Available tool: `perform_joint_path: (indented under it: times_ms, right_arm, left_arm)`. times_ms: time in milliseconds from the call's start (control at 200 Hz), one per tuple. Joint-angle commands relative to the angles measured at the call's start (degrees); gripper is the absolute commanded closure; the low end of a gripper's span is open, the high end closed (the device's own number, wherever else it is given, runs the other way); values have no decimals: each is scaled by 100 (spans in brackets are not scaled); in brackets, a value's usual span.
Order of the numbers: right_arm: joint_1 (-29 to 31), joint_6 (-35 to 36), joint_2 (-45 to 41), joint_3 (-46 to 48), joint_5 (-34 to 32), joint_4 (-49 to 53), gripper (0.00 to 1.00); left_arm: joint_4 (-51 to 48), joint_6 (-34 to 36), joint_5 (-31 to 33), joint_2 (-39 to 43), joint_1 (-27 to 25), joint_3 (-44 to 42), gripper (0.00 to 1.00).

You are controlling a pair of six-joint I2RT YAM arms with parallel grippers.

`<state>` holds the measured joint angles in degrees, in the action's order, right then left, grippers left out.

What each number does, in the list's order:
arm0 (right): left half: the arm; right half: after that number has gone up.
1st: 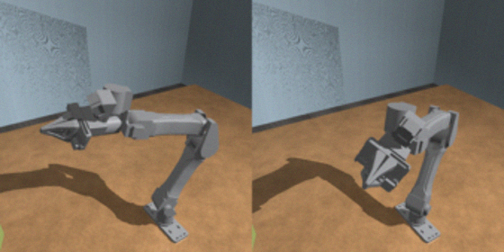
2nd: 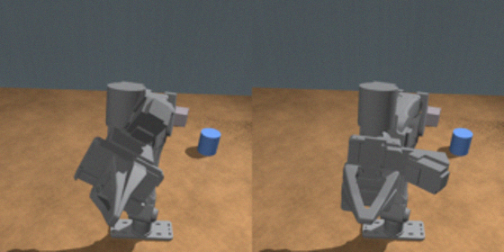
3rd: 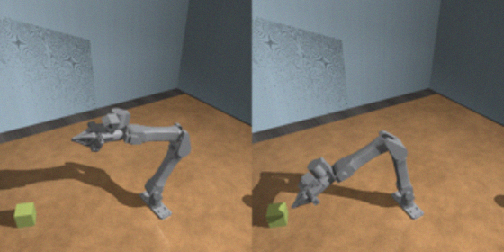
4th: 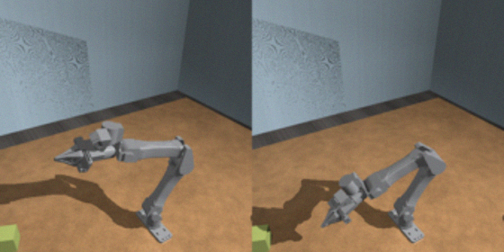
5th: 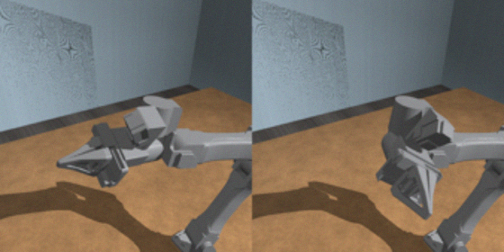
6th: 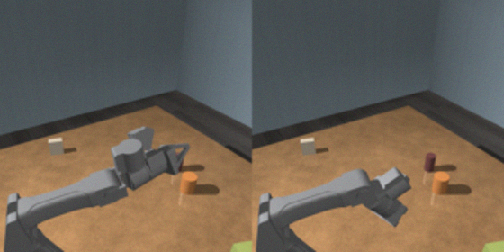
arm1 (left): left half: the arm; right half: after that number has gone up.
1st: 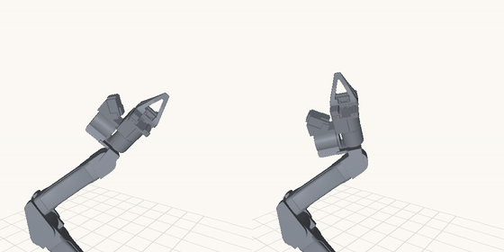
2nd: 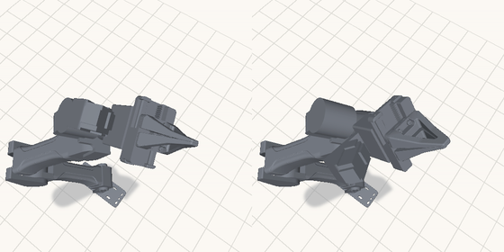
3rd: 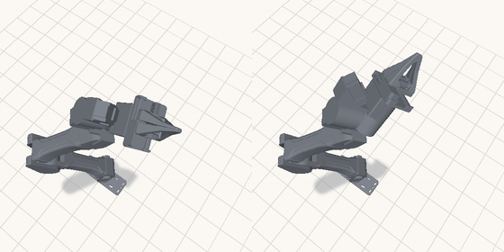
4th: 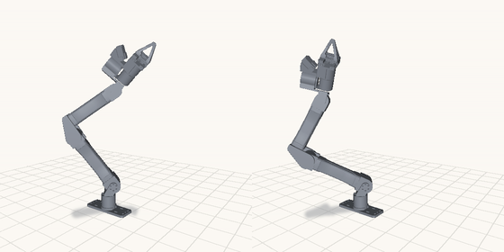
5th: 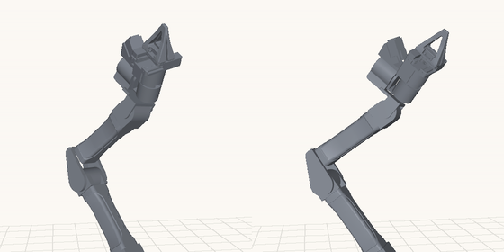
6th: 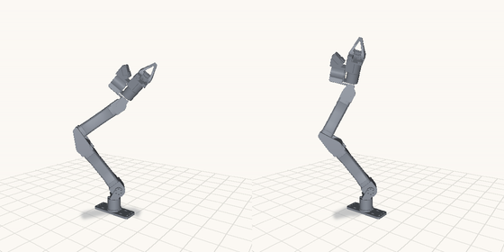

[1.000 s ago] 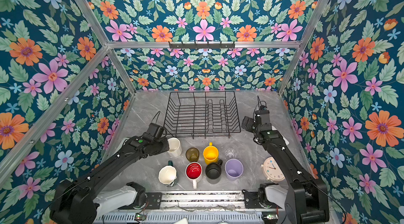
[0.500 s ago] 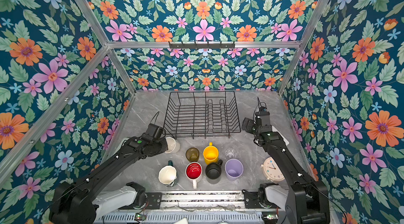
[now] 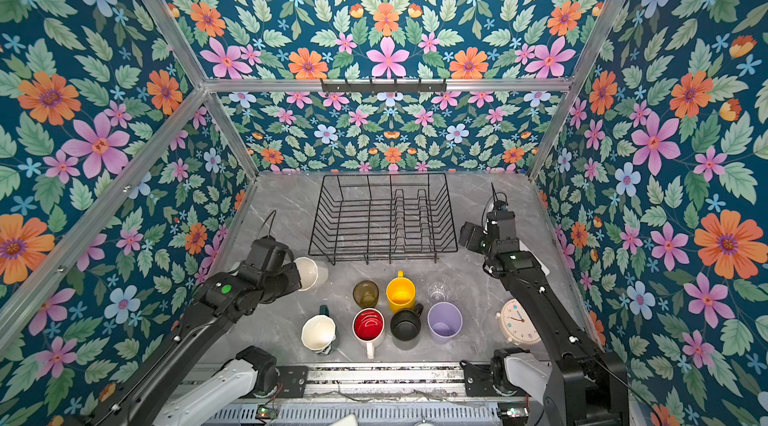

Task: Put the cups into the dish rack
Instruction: 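Grasp the white mug with the left gripper and lift it above the rack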

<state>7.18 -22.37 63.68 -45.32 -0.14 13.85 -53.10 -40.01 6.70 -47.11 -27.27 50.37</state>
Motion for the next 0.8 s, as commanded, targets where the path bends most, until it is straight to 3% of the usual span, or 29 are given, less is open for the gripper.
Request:
perform_joint_path:
  times_ms: [0,115,220,585,795]
  right_arm:
    - [3,40,-81,-140,205,18,5]
    - [3,8,-219,-274,595,26,5]
    - [3,-114,-363,-293,1285,-249,5]
    - [5,-1477,242,-612,5270,-2159,5]
    - [50,-1714,581,-769,6204,-2589,5]
  left_arm:
    - [-174,297,365,314,2,436,100]
    - [405,786,204,489,2,781,100]
    - [1505,1189,-233,320,-1,770,100]
    - [6083,1995,-3272,-865,20,-297,100]
    - [8150,1964,-4672,-1476,44,-675,100]
